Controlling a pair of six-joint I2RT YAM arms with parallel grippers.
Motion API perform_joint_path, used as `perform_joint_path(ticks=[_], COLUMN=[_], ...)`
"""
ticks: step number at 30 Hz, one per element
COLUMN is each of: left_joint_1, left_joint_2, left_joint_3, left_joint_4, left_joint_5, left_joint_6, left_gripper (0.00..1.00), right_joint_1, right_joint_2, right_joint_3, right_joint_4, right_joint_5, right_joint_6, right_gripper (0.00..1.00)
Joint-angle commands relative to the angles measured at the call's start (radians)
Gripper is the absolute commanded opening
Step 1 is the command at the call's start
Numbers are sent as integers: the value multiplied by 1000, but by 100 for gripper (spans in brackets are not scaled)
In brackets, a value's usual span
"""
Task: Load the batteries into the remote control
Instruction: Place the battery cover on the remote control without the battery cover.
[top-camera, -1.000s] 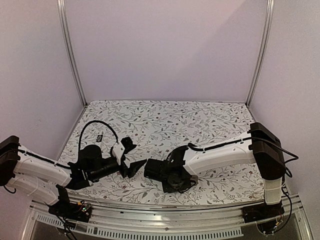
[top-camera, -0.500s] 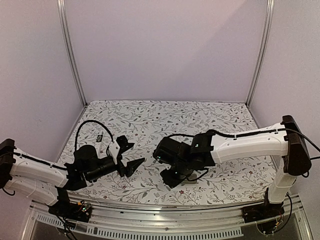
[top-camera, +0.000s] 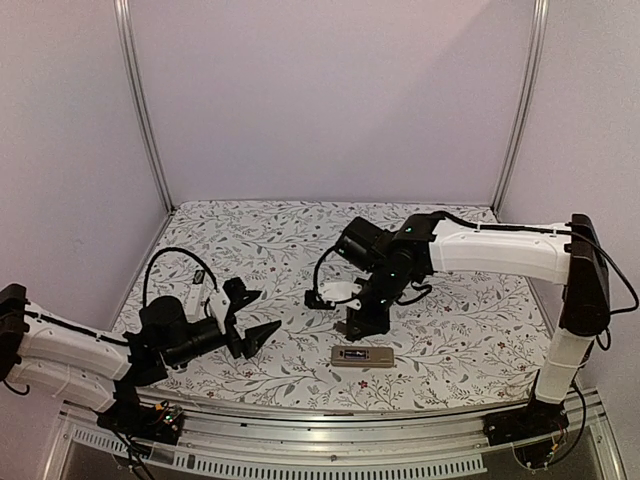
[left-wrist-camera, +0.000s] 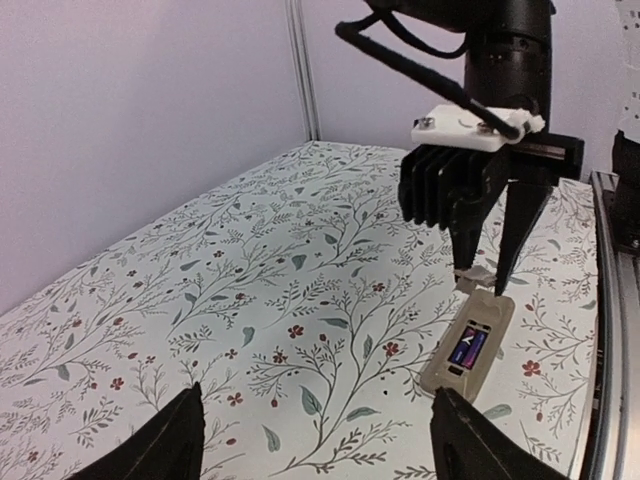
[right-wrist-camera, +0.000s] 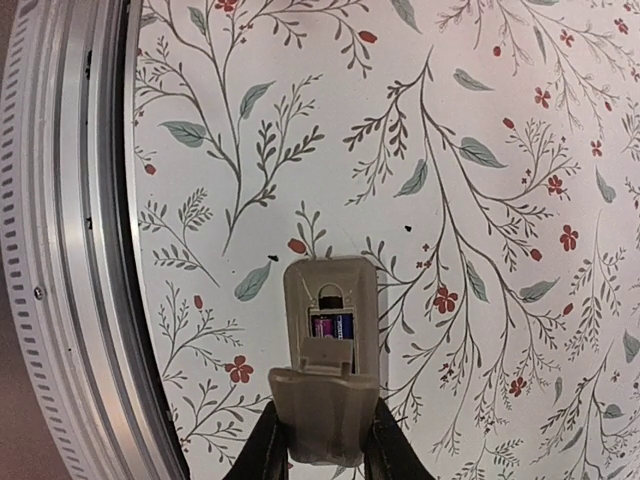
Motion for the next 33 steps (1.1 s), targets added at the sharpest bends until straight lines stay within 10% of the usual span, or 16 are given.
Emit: perform_joint_path(ticks=[1,13,33], left_joint_1=[10,-54,-82], left_joint_2=[52,132,86], left_joint_3=[-30,-38,-43], left_joint_4=[64,26,-7], left_joint_5=[143,346,336], left_joint_6=[84,409,409], left_gripper=[77,72,73], right_joint_1=[0,0,27], right_joint_2=[119,220,280], right_joint_3=[38,78,170], right_joint_4=[-128,-135,-198], right_joint_5=[7,95,91], right_joint_6=[-226,-196,-170], right_gripper=[18,20,21])
